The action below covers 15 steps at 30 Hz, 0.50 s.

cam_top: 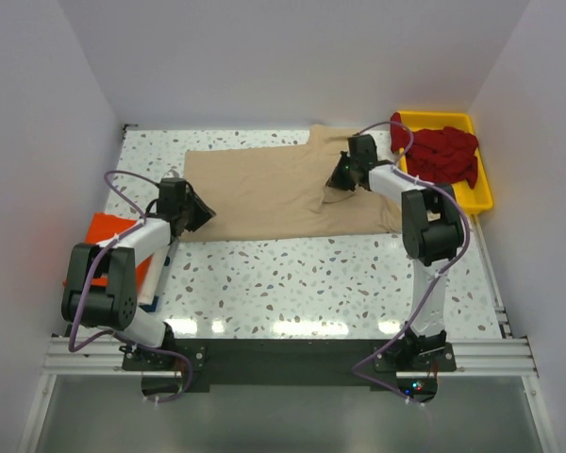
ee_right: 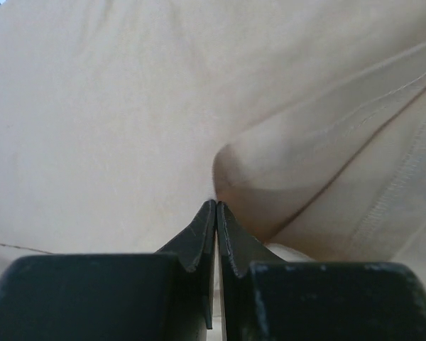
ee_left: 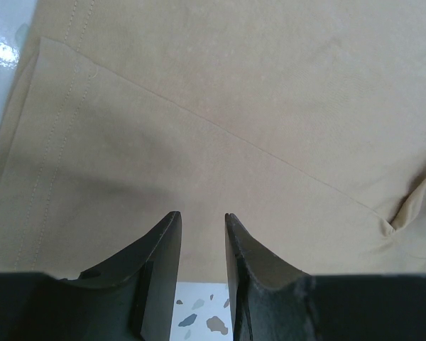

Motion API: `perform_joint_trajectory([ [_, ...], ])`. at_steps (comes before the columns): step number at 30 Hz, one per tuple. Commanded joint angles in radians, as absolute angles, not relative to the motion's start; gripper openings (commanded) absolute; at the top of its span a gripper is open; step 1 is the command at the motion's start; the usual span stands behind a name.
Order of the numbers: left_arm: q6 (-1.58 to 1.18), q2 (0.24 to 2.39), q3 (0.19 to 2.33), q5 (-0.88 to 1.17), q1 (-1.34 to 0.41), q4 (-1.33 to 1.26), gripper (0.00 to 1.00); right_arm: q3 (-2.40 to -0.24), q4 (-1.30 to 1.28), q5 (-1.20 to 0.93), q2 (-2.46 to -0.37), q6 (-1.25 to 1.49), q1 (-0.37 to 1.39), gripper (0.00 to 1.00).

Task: Fold and stack the t-shirts
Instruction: Fold the tshirt

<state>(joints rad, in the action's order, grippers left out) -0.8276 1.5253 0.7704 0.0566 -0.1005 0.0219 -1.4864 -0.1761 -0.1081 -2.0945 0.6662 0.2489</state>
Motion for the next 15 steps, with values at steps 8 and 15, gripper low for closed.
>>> perform_joint_trajectory([
  [8, -0.818, 1.509, 0.767, 0.066, -0.1, -0.005, 0.36, -1.654, -0.227, -0.129, -2.194, 0.583, 0.321, 0.2],
  [15, -0.816, 1.506, 0.761, 0.064, -0.101, -0.005, 0.36, -1.7, -0.232, -0.13, -2.151, 0.519, 0.324, 0.43],
])
